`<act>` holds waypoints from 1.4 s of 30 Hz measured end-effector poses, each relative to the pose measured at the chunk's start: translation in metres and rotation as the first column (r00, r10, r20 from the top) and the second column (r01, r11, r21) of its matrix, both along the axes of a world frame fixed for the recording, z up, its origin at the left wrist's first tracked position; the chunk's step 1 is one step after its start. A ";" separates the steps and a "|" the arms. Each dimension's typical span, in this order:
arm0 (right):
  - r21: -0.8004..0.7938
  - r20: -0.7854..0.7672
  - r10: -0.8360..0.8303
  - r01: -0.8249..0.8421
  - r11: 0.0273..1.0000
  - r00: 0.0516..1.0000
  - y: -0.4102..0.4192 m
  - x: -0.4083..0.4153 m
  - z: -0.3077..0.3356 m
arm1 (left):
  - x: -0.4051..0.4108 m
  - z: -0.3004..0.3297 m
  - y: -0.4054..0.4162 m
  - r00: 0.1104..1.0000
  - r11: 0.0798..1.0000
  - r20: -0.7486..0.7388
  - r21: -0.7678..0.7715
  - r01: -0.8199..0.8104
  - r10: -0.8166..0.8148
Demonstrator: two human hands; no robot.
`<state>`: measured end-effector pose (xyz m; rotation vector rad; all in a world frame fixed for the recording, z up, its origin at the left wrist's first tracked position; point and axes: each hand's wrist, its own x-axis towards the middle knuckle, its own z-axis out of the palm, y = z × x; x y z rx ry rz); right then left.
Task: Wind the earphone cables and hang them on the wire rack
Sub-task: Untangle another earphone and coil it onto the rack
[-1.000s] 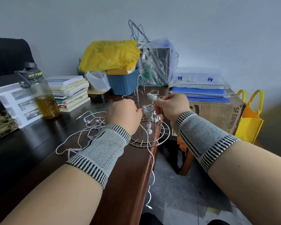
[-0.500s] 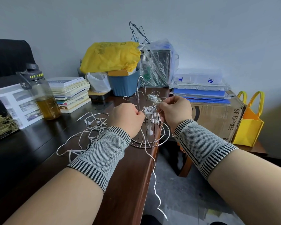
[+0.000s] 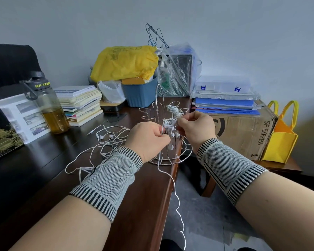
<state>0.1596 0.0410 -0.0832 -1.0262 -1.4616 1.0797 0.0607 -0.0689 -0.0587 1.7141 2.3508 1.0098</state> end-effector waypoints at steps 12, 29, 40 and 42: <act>0.571 0.269 0.096 -0.239 0.786 0.958 -0.023 0.010 -0.028 | -0.005 -0.007 -0.007 0.977 0.988 -0.160 -0.088 0.127 -0.140; 0.200 -0.049 0.154 -0.141 0.970 0.987 -0.023 0.010 -0.018 | -0.003 0.007 -0.007 0.940 0.970 0.333 0.244 -0.013 -0.071; -0.092 -0.327 0.177 -0.217 0.972 0.928 -0.023 0.004 -0.017 | -0.002 -0.001 -0.001 0.926 0.955 0.365 0.296 -0.016 -0.097; -0.114 -0.343 0.195 -0.247 0.962 0.919 -0.027 0.003 -0.015 | 0.002 0.000 0.003 0.894 0.939 0.434 0.341 -0.045 -0.115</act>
